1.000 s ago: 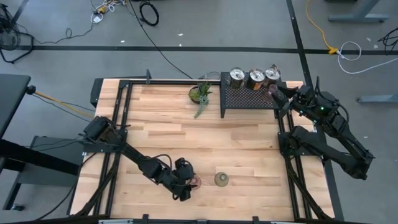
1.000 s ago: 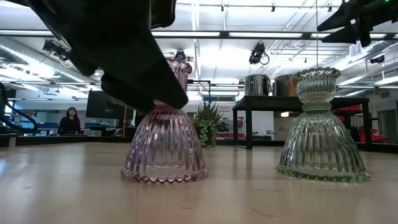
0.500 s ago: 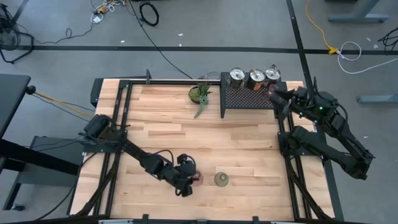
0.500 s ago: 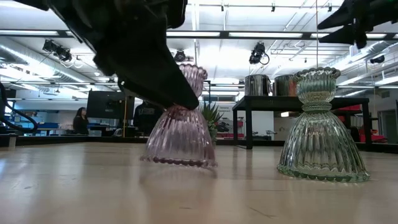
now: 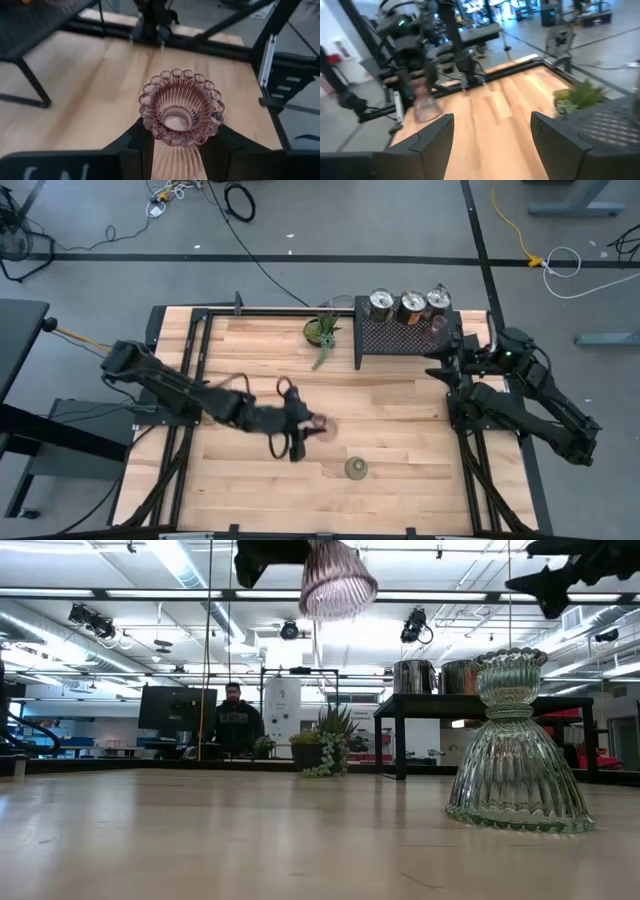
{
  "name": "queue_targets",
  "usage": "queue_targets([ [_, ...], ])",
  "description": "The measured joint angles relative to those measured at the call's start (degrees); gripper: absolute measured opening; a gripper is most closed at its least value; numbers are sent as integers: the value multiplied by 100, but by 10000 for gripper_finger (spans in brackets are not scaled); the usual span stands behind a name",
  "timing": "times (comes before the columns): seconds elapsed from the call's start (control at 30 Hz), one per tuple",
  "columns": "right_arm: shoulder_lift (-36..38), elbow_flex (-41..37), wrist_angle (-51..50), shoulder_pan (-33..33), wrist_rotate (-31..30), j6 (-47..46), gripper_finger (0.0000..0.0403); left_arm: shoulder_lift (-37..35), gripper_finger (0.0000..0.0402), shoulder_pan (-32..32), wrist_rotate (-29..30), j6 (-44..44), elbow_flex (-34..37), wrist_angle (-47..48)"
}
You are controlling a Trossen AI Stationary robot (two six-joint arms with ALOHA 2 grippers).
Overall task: Pick & Place candle stick holders
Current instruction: Align the pink glass candle holder with the pink glass candle holder on the shelf
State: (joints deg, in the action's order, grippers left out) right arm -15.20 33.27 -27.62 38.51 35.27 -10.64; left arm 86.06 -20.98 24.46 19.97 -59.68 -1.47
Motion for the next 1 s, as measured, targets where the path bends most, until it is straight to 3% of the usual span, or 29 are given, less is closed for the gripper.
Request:
queue_targets([
  [0.23,-346,-1206,2647,-910,21,-852,261,-454,120,608,-688,-404,0,3],
  [0.33,-738,-1481,3750,-1479,-298,-982,261,-450,120,832,-968,-414,-49,138],
  [0.5,-1677,-1503,4209,-2458,-1473,-623,261,-425,120,1122,-1199,-550,-409,448],
  [0.7,-2773,-1450,5610,-3285,-2243,-311,261,-417,120,1319,-1513,-784,-808,648],
  [0.9,-3779,-702,5471,-3731,-2989,146,261,-386,120,1462,-1761,-820,-852,633],
  [1.0,-4306,-330,5384,-3886,-3078,279,261,-375,120,1473,-1820,-812,-852,647],
])
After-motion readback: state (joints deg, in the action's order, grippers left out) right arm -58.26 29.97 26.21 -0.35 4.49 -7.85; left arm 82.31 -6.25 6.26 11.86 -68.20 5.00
